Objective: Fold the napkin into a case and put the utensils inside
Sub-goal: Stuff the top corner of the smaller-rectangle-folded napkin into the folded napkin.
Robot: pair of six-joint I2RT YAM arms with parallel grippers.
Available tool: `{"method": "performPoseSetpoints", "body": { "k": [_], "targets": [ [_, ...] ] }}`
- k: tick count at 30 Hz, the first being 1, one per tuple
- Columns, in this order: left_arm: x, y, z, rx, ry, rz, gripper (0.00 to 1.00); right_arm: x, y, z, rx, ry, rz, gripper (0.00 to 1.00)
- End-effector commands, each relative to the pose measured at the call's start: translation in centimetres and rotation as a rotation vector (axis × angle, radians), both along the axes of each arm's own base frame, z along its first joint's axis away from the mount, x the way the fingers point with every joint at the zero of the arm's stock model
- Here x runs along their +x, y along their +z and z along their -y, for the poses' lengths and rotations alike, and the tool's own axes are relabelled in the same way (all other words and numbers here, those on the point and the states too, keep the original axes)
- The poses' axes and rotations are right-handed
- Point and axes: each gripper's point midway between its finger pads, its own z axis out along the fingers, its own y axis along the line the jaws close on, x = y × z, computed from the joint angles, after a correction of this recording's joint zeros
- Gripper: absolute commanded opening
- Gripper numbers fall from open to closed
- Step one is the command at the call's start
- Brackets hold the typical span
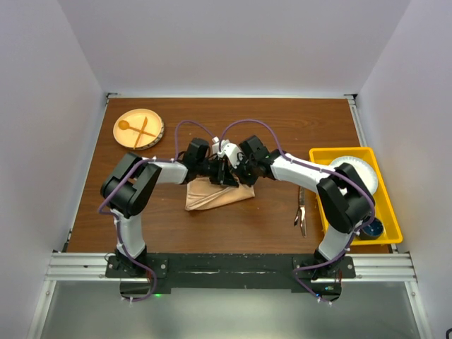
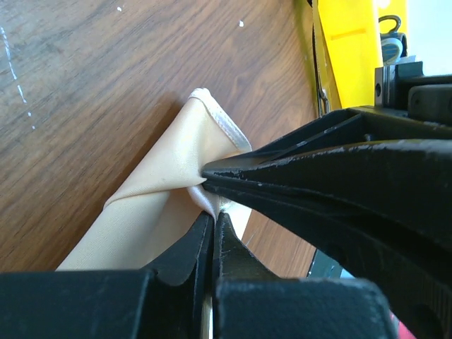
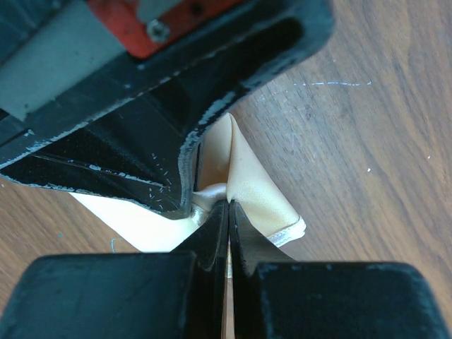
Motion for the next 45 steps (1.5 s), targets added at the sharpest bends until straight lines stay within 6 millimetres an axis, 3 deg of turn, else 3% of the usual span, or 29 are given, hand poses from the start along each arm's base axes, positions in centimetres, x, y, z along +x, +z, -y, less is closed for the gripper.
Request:
{"method": "performPoseSetpoints", "body": {
  "k": [1, 4, 8, 11, 23, 27, 34, 37, 45],
  "targets": [
    [1.5, 2.2, 0.8, -0.030, 0.000, 0.059, 0.00, 0.2, 0.5, -0.8, 0.024, 0.030, 0.011, 0.00],
    [1.8, 1.5, 0.7, -0.014, -0.003, 0.055, 0.00, 0.3, 0.4, -0.9, 0.024, 0.032, 0.011, 0.00],
    [1.8, -2.3, -0.9, 0.082, 0.015, -0.035, 0.00, 0.8, 0.8, -0.8, 0.024, 0.023, 0.026, 0.00],
    [1.8, -3.9, -2.1, 0.120, 0.041, -0.073, 0.00, 1.4, 1.2, -0.6, 0.020, 0.014, 0.035, 0.00],
    [1.7, -5.6, -3.3, 0.175, 0.079, -0.124, 0.00, 2.7, 2.7, 0.0, 0.024, -0.017, 0.059, 0.00],
    [1.7, -5.0, -3.1, 0.159, 0.075, -0.111, 0.00, 2.2, 2.2, -0.1, 0.025, -0.001, 0.033, 0.00],
    [2.7, 0.1, -0.6, 0.031, 0.039, 0.005, 0.00, 1.6, 1.3, -0.4, 0.039, 0.006, -0.005, 0.00],
    [2.4, 1.4, 0.5, -0.003, 0.008, 0.028, 0.00, 1.6, 1.1, -0.5, 0.039, 0.010, -0.007, 0.00],
    [2.9, 1.7, 1.4, -0.025, -0.016, 0.029, 0.00, 1.5, 1.2, -0.8, 0.053, 0.022, -0.007, 0.00]
  ]
}}
